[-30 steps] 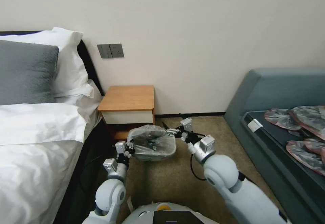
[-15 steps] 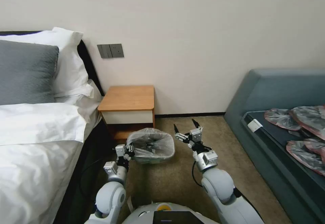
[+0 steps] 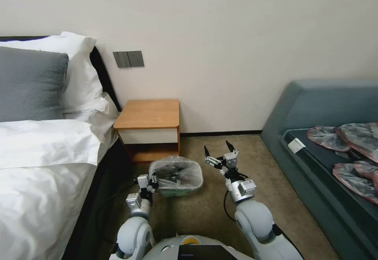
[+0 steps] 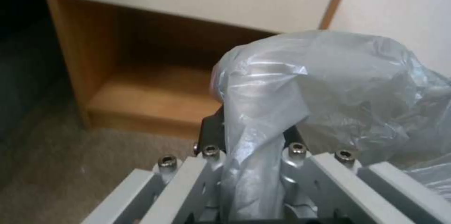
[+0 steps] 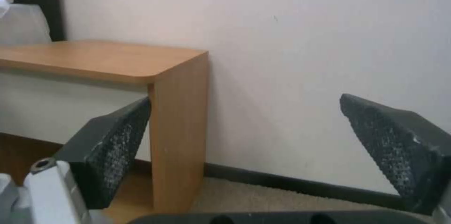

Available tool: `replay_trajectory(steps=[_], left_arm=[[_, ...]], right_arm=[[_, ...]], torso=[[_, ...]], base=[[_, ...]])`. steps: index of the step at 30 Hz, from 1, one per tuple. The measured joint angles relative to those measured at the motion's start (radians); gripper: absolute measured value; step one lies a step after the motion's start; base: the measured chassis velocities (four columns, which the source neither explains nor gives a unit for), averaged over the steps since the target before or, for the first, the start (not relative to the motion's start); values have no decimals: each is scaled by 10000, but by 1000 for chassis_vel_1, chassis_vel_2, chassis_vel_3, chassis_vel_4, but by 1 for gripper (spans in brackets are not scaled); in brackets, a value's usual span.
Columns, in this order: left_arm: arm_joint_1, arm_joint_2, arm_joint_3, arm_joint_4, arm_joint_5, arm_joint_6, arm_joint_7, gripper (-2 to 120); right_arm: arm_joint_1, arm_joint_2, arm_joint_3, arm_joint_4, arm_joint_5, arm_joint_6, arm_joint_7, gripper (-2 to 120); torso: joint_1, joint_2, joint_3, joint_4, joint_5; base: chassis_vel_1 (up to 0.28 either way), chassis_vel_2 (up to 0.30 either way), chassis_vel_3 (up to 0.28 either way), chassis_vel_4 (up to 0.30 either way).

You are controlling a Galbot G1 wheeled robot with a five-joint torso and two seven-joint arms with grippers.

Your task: Pick up the garbage bag from the table and place it over the trash can.

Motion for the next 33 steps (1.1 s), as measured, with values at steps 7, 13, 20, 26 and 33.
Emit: replay_trajectory(steps=[7,13,20,26,33], left_arm=[[9,-51,267,181,-116,48,-291,7],[-36,-79,468,363,-212,101,-571,7],[-77,-135,577,575,-276,165,-765,7],[-164,-168,587,710,-544,245,-822,10],[-206,-200,587,714,-536,314,-840,31]], right_arm=[[59,12,-74,-136,30,17,-9,100],[133,6,-85,-241,107,16,-11,100],[132,6,-107,-297,159,20,-14,100],[131,9,-108,-347,200,65,-14,100],[119,40,-107,-374,225,132,-14,100]], torso=[[0,0,1,0,0],[0,0,0,0,0],[1,0,0,0,0],[0,0,0,0,0],[0,0,0,-1,-1]], base=[[0,0,0,0],[0,0,0,0],[0,0,0,0],[0,0,0,0],[0,0,0,0]])
